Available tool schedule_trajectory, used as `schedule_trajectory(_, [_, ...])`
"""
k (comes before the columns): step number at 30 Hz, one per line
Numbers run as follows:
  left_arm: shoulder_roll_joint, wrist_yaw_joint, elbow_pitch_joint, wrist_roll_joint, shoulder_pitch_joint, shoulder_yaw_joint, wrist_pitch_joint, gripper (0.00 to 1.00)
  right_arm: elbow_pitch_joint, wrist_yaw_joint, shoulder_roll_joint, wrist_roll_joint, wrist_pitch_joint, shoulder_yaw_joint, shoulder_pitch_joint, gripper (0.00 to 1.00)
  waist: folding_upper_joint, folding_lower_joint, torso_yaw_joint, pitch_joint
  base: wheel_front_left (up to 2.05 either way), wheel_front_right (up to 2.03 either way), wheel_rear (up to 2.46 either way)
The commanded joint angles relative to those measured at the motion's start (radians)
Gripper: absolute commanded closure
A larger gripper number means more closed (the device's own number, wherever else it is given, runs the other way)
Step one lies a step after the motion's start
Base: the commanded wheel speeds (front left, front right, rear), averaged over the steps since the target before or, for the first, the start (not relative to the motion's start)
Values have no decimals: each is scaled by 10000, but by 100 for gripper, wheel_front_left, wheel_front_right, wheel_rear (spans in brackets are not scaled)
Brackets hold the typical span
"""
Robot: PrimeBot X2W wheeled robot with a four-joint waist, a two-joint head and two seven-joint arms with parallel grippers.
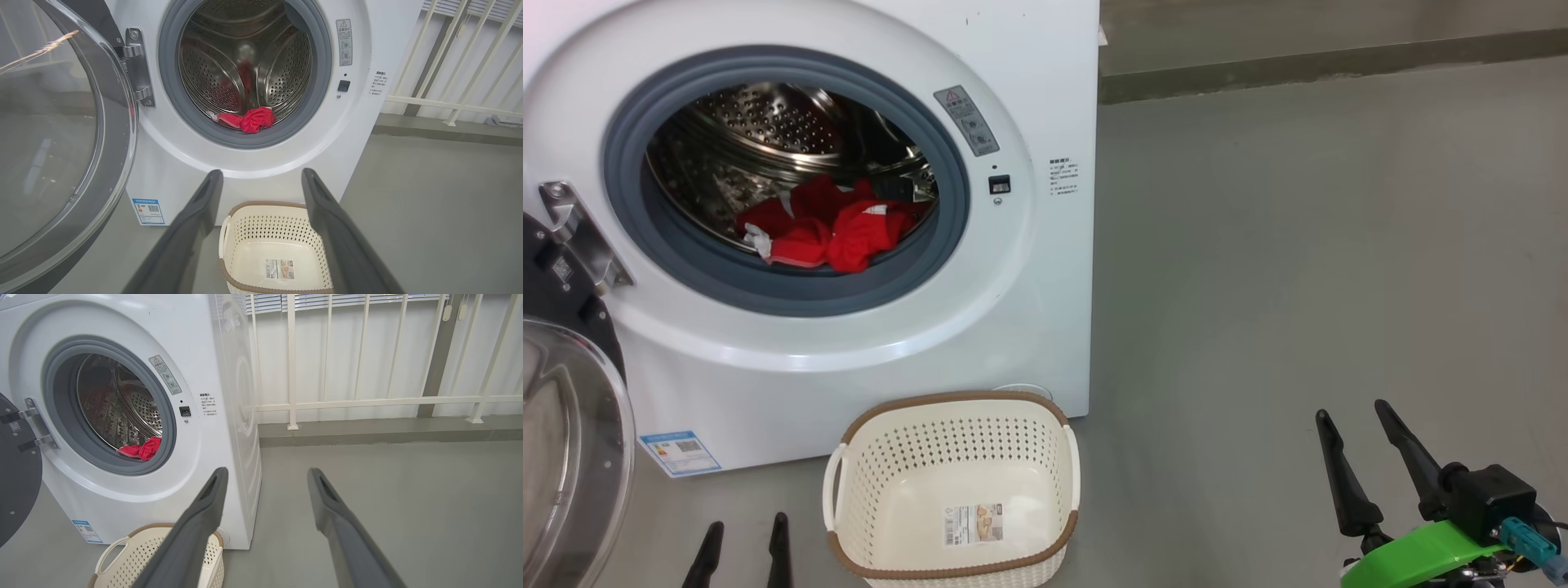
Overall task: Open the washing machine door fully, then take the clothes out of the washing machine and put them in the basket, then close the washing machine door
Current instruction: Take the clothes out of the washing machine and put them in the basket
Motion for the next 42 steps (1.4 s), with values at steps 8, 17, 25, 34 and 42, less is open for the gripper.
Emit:
schedule_trajectory(8, [51,31,-44,272,-275,450,-116,0,-198,48,-113,37,-90,190,-185,0,0,0,8,-6,16,-16,0])
schedule_trajectory(17, [38,193,19,294,-357,426,-113,0,-165,48,-106,78,-90,246,-224,0,0,0,36,77,121,-121,0])
schedule_trajectory(25, [-112,-43,-447,84,-315,676,-119,0,-142,48,-115,86,-90,200,-268,0,0,0,40,134,183,-182,-1])
schedule_trajectory(34, [-251,-44,-476,265,-261,675,-121,0,-124,48,-120,118,-90,222,-280,0,0,0,18,179,76,-76,0])
schedule_trajectory(42, [-304,-13,-522,377,-279,727,-121,0,-146,48,-126,112,-90,213,-300,0,0,0,13,233,1,-1,0])
